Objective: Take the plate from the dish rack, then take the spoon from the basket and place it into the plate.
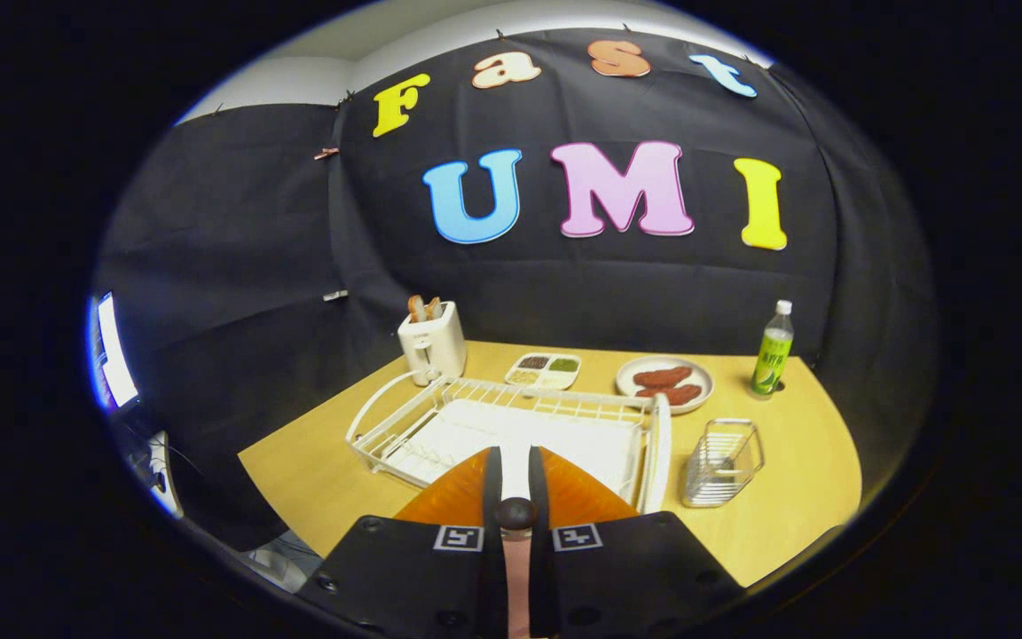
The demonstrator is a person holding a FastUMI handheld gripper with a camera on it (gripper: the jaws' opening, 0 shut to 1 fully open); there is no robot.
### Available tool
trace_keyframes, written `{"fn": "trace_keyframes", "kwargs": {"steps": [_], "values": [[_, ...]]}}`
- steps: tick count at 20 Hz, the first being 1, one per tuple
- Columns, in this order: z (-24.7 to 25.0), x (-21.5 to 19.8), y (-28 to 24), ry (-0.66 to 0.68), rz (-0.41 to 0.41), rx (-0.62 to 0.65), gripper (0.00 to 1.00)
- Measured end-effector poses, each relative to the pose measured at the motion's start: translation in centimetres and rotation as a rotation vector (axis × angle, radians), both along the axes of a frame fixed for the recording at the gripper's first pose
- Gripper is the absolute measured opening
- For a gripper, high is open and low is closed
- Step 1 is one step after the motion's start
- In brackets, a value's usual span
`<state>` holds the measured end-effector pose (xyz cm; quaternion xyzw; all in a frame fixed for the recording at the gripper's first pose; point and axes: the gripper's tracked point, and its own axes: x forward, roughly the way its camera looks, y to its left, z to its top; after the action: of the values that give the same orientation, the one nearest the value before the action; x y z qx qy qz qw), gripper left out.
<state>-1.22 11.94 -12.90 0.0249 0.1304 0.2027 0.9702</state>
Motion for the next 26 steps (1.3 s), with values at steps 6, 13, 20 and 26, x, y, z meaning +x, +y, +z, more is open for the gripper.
{"fn": "trace_keyframes", "kwargs": {"steps": [6, 13, 20, 26], "values": [[-5.4, 0.2, 4.1, 0.042, 0.058, -0.013, 0.13], [-7.5, -0.1, 4.6, 0.072, 0.079, -0.024, 0.16], [-9.0, -0.9, 2.6, 0.126, 0.058, -0.060, 0.20], [-7.1, -1.0, 1.1, 0.136, 0.028, -0.046, 0.68]]}}
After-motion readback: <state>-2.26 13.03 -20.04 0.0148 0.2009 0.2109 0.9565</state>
